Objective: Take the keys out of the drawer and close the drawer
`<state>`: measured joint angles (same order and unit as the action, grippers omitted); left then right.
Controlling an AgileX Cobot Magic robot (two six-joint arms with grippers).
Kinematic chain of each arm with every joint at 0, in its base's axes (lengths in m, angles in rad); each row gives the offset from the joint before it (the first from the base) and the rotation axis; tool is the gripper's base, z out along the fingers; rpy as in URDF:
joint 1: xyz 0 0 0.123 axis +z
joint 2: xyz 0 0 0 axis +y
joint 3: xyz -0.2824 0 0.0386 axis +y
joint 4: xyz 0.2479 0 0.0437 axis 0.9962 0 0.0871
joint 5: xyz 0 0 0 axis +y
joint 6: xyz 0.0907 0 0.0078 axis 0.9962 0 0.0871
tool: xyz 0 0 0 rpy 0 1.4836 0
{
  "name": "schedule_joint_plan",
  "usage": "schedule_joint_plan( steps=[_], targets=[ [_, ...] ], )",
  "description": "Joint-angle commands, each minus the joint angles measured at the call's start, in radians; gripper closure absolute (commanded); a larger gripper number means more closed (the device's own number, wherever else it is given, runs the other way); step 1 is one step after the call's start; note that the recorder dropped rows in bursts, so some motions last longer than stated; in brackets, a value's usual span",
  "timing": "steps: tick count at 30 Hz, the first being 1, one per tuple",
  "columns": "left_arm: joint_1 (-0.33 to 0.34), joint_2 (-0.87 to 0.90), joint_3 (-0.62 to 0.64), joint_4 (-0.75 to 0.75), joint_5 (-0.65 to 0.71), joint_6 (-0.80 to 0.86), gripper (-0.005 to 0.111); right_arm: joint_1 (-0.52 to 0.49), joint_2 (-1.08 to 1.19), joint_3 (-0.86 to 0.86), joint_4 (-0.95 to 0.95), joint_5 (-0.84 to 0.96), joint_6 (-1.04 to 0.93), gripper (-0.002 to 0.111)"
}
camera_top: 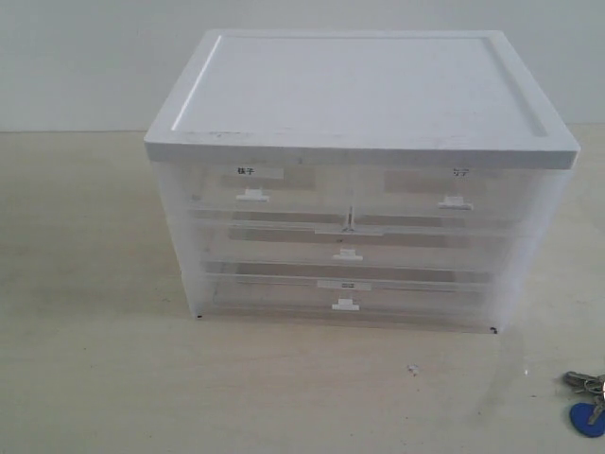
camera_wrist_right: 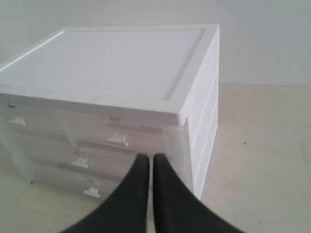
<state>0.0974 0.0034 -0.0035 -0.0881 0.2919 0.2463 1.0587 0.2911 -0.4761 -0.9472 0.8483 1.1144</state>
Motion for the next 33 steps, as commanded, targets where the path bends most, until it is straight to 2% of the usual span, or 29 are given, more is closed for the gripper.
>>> schedule_joint_plan(
  steps=[1,4,7,9,10,13,15,17,20,23,27,32,33],
  targets=[
    [0.003,-0.003,0.003,-0.002,0.004,-0.012,0.102,-0.002,-0.026,0.013,-0.053,0.003,-0.024,0.108],
    [0.003,-0.003,0.003,-0.002,0.004,-0.012,0.102,-0.002,-0.086,0.069,-0.067,-0.083,-0.02,0.108],
    [0.003,-0.003,0.003,-0.002,0.004,-0.012,0.102,-0.016,-0.184,0.15,-0.097,-0.289,-0.02,0.108],
    [0.003,-0.003,0.003,-0.002,0.004,-0.012,0.102,-0.06,-0.228,0.181,-0.097,-0.411,-0.017,0.108],
    [0.003,-0.003,0.003,-0.002,0.004,-0.012,0.102,-0.125,-0.27,0.213,-0.097,-0.529,-0.009,0.108],
    [0.003,-0.003,0.003,-0.002,0.004,-0.012,0.102,-0.294,-0.291,0.267,-0.055,-0.729,0.01,0.108],
    [0.003,-0.003,0.003,-0.002,0.004,-0.012,0.102,-0.496,-0.291,0.279,0.105,-0.88,0.01,0.108],
    [0.003,-0.003,0.003,-0.002,0.004,-0.012,0.102,-0.635,-0.291,0.294,0.285,-1.014,-0.033,0.108],
    [0.003,-0.003,0.003,-0.002,0.004,-0.012,0.102,-0.785,-0.291,0.345,0.618,-1.289,-0.193,0.108],
    [0.003,-0.003,0.003,-0.002,0.004,-0.012,0.102,-0.869,-0.291,0.426,0.675,-1.495,-0.271,0.108],
    [0.003,-0.003,0.003,-0.002,0.004,-0.012,0.102,-0.879,-0.291,0.476,0.691,-1.54,-0.422,0.108],
    [0.003,-0.003,0.003,-0.002,0.004,-0.012,0.102,-0.879,-0.291,0.476,0.731,-1.264,-0.63,0.108],
    [0.003,-0.003,0.003,-0.002,0.004,-0.012,0.102,-0.879,-0.291,0.476,0.744,-1.184,-0.733,0.108]
  ],
)
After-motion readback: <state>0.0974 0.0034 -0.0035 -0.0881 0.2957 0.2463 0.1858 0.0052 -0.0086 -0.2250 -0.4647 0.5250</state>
